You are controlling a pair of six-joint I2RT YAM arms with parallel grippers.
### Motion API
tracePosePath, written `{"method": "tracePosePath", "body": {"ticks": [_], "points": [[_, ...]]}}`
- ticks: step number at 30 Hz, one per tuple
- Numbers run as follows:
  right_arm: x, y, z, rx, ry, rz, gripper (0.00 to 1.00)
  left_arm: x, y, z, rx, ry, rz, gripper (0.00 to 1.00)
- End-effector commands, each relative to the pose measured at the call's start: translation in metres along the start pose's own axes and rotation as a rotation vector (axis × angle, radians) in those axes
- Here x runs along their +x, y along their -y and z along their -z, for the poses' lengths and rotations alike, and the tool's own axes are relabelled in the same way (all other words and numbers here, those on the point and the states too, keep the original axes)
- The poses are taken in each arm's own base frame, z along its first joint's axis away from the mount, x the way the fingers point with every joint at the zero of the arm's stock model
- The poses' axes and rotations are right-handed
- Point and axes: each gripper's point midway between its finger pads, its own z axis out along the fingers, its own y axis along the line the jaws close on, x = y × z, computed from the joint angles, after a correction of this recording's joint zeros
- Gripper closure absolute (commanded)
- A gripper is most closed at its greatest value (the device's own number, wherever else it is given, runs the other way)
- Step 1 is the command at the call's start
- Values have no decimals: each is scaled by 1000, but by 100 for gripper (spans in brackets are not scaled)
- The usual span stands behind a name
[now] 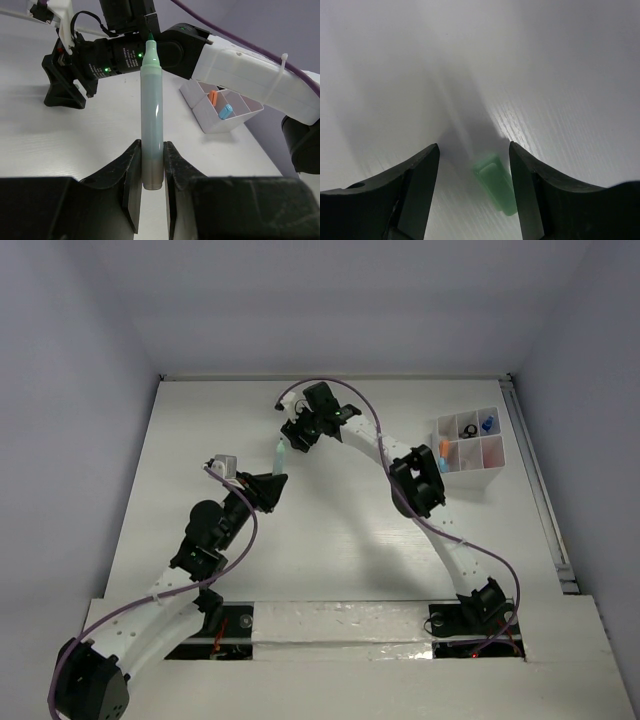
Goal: Sort the stationery into containers
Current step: Close the pen cap on the pen.
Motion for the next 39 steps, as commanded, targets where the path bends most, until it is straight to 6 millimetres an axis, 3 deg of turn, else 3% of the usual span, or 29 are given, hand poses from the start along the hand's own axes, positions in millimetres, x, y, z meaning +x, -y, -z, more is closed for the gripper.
{"method": "tracePosePath", "body": {"ticks": [1, 5, 8, 13, 22, 25, 26, 27, 29, 30, 31, 33, 36, 37, 38, 39], "points": [[32, -7, 9, -30, -112, -55, 37, -9, 1, 1, 9, 41, -19, 100], [29, -8, 19, -17, -106, -63, 29, -8, 0, 1, 5, 39, -19, 100], [39, -8, 22, -1, -138, -70, 26, -8, 0, 2, 6, 39, -18, 100], [37, -10, 27, -2, -133, -74, 32, -8, 1, 4, 11, 44, -18, 100], [30, -5, 24, 12, -125, -95, 56, -7, -2, 6, 1, 45, -19, 100], [34, 0, 18, 41, -134, -123, 76, -6, -2, 6, -1, 43, -19, 100], [36, -2, 16, 43, -133, -154, 90, -4, -4, 4, -4, 34, -19, 100], [36, -3, 15, 44, -130, -170, 96, -3, -3, 4, -2, 31, -19, 100], [21, -4, 13, 44, -46, -219, 100, -1, -4, 2, -3, 24, -16, 100], [-3, -1, 27, 54, 23, -232, 100, -1, -4, 2, -2, 22, -9, 100], [-1, -5, 24, 57, 64, -255, 100, 0, -4, 2, -5, 17, -5, 100], [-19, -7, 36, 55, 137, -325, 100, 3, -5, 2, -10, 7, 5, 100], [-51, -6, 72, 92, 267, -402, 100, 7, -3, 3, -3, -11, 27, 100], [-87, 2, 104, 119, 381, -417, 100, 8, -1, 3, 8, -19, 32, 100], [-73, -7, 108, 118, 370, -482, 100, 13, -1, 4, 16, -35, 34, 100], [-78, -10, 120, 116, 399, -507, 100, 17, 3, 4, 42, -51, 36, 100]]}}
